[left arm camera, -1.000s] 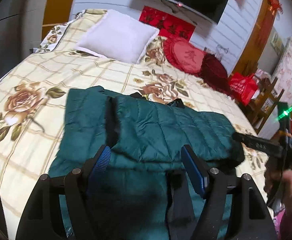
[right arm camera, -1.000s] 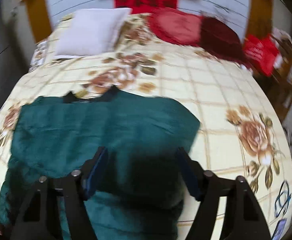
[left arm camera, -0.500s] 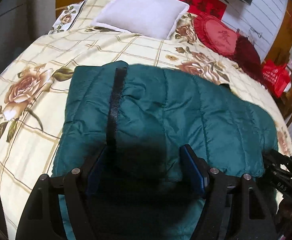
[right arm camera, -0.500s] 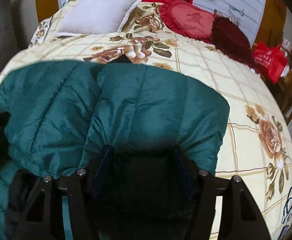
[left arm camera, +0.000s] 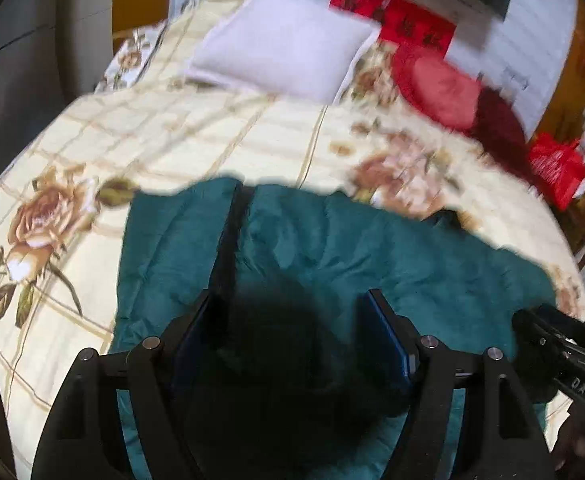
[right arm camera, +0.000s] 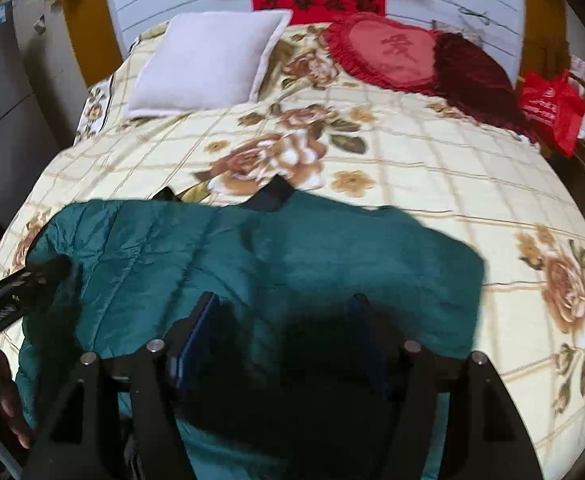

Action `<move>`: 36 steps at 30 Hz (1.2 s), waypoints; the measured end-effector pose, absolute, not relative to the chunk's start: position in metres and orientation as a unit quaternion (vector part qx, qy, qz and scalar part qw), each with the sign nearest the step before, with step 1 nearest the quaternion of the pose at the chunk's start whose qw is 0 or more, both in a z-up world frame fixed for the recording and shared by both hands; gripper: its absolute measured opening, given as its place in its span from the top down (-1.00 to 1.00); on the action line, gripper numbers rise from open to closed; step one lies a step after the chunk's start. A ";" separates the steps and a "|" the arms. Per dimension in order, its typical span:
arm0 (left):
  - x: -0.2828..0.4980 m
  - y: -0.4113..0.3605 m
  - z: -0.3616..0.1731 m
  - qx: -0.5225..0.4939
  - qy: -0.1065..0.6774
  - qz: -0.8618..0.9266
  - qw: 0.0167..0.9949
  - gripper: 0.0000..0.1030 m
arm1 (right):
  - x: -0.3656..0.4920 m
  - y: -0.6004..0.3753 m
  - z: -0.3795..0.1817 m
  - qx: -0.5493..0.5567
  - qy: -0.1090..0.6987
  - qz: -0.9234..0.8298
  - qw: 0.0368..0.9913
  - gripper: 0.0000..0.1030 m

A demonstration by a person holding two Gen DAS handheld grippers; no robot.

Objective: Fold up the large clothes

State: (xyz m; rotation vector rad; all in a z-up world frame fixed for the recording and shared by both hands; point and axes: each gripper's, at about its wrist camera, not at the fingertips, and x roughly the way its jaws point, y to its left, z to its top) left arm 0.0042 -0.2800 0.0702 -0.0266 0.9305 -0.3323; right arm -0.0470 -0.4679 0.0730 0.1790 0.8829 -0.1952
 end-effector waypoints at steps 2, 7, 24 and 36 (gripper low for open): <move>0.000 -0.271 0.066 -0.026 0.447 -0.160 0.879 -0.05 | -0.039 -0.451 0.056 0.059 0.445 -0.088 0.889 -0.36; -0.017 -0.237 0.082 -0.060 0.427 -0.176 0.885 -0.05 | -0.054 -0.433 0.040 0.011 0.437 -0.074 0.896 -0.36; 0.012 -0.283 0.055 0.000 0.438 -0.149 0.887 -0.05 | -0.064 -0.499 0.066 0.039 0.422 -0.140 0.895 -0.49; 0.009 -0.290 0.044 0.027 0.421 -0.153 0.894 -0.10 | -0.075 -0.502 0.062 0.047 0.429 -0.146 0.890 -0.61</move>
